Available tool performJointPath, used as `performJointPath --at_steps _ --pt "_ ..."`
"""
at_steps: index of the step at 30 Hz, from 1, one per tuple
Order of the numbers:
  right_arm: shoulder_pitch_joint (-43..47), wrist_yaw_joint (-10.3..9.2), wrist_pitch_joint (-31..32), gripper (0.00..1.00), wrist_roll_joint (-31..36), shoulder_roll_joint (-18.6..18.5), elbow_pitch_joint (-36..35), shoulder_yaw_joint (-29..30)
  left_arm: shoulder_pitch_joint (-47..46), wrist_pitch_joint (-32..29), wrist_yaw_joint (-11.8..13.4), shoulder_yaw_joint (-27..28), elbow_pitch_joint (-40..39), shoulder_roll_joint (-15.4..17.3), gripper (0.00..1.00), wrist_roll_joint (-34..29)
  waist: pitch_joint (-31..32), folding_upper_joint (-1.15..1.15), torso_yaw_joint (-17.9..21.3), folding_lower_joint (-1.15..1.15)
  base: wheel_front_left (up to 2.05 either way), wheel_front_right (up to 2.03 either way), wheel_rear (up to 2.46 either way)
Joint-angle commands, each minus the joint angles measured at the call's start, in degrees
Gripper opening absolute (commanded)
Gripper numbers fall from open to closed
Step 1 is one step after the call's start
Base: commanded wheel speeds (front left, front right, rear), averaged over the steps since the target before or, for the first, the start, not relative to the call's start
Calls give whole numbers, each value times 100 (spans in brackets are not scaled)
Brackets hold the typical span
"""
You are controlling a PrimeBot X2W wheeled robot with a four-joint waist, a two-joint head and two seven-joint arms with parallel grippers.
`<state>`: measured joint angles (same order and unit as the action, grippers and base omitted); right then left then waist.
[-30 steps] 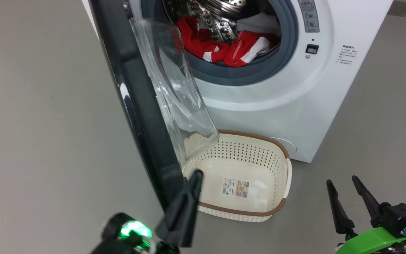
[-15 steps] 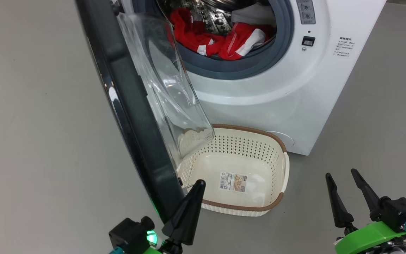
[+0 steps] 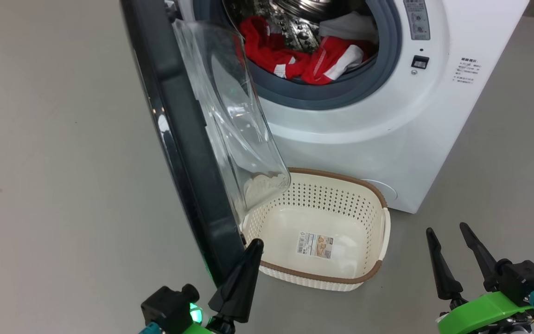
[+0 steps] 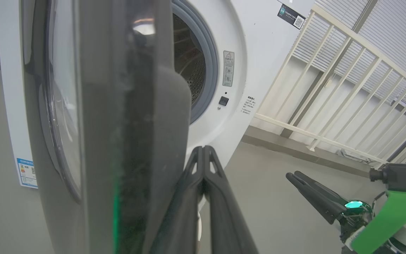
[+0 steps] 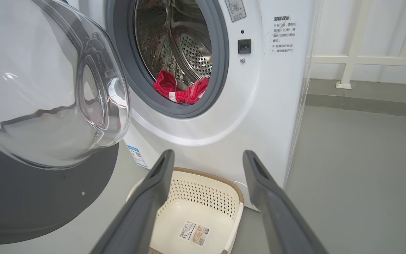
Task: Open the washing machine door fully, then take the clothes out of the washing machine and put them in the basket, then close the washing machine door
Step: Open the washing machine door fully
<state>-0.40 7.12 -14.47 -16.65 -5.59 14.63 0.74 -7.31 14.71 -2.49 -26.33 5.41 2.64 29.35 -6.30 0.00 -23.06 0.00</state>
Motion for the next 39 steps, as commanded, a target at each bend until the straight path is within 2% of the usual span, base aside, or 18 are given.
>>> performJointPath --at_steps 1,16,39 --pt "-116 36 -52 100 -15 -48 -129 -180 -122 29 69 274 -94 23 0 38 49 0 -46 0 0 0 0" --pt "-46 36 -52 100 -16 -23 -141 -186 52 29 192 666 -128 23 0 -90 104 0 -151 0 0 0 0" --pt "-19 36 -52 100 -25 29 -135 -186 528 29 574 1738 -358 23 0 -565 111 0 -319 0 0 0 0"
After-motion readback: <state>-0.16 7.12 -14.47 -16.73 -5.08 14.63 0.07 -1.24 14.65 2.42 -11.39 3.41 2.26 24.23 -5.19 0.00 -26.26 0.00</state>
